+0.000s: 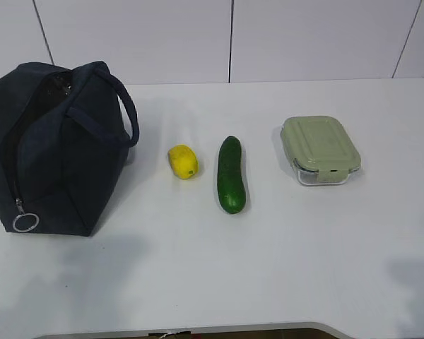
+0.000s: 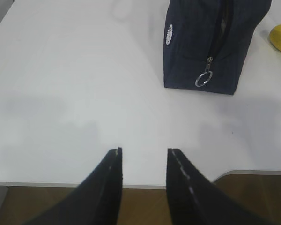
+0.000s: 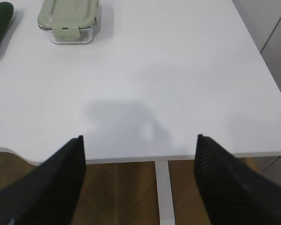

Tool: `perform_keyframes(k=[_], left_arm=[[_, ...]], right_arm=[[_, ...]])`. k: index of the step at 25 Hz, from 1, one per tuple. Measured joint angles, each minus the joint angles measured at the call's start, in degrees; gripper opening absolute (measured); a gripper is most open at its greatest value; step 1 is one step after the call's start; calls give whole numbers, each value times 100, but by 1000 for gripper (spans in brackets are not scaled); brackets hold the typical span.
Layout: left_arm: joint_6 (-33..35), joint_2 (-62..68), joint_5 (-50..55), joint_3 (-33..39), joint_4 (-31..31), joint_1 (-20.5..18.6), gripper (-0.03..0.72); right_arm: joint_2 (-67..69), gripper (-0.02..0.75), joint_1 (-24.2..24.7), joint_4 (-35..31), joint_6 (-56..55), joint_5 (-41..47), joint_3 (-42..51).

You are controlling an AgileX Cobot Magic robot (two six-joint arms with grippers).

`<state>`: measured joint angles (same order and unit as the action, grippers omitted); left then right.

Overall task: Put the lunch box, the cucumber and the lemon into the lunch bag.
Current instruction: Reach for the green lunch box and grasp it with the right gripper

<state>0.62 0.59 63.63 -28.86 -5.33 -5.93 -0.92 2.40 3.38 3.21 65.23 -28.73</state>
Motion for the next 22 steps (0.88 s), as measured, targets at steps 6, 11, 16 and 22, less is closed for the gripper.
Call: perform_keyframes(k=[6,11,16,22], left_arm=[[0,0,0,0,0,0,225],[0,0,0,0,0,0,225],[0,0,0,0,0,0,225],[0,0,0,0,0,0,225]], right_arm=[[0,571,0,0,0,0,0],[0,571,0,0,0,0,0],[0,571,0,0,0,0,0],[0,571,0,-400,-194,-61,-45]])
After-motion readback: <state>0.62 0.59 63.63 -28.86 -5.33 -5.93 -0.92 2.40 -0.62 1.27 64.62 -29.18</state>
